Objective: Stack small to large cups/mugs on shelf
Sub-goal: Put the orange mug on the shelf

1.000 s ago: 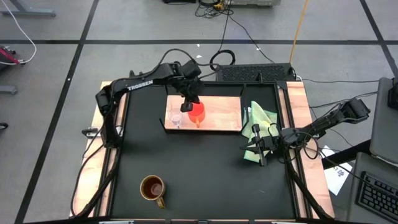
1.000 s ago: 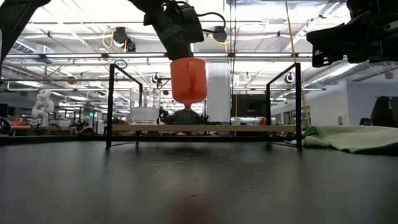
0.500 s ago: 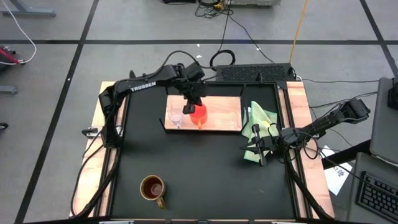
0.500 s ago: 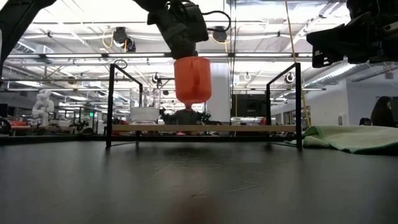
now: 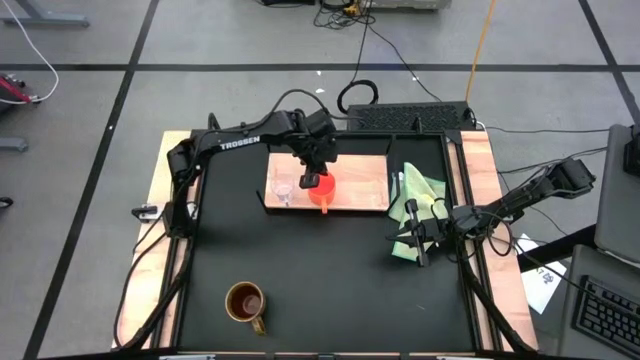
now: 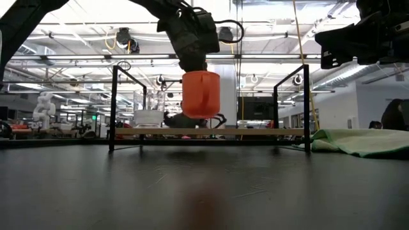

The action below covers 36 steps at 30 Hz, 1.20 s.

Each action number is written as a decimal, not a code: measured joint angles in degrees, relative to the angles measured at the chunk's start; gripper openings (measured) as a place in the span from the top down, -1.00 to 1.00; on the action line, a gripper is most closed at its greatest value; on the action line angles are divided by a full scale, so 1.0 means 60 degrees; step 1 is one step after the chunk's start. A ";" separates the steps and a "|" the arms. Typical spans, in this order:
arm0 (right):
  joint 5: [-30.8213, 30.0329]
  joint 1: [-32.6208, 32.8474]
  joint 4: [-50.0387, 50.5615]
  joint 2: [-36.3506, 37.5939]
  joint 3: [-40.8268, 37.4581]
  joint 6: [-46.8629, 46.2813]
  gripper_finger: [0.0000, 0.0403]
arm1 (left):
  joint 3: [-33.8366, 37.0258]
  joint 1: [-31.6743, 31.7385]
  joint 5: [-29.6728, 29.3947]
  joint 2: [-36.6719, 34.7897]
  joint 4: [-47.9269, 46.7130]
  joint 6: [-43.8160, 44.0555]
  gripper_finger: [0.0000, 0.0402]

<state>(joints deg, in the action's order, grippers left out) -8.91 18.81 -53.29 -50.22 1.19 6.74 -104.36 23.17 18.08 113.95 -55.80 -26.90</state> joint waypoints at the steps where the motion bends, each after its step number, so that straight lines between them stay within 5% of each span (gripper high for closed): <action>1: 0.0000 0.0000 -0.0001 0.0000 0.0000 0.0002 1.00 | 0.0000 -0.0010 -0.0031 0.0001 -0.0008 -0.0003 0.98; 36: 0.0004 0.0003 -0.0081 0.0004 0.0001 -0.0035 1.00 | 0.0058 -0.0128 0.0477 0.0637 0.0115 0.0221 0.98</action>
<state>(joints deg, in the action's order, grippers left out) -8.88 18.83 -53.78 -50.19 1.19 6.53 -104.01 22.40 20.94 117.78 -55.11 -25.57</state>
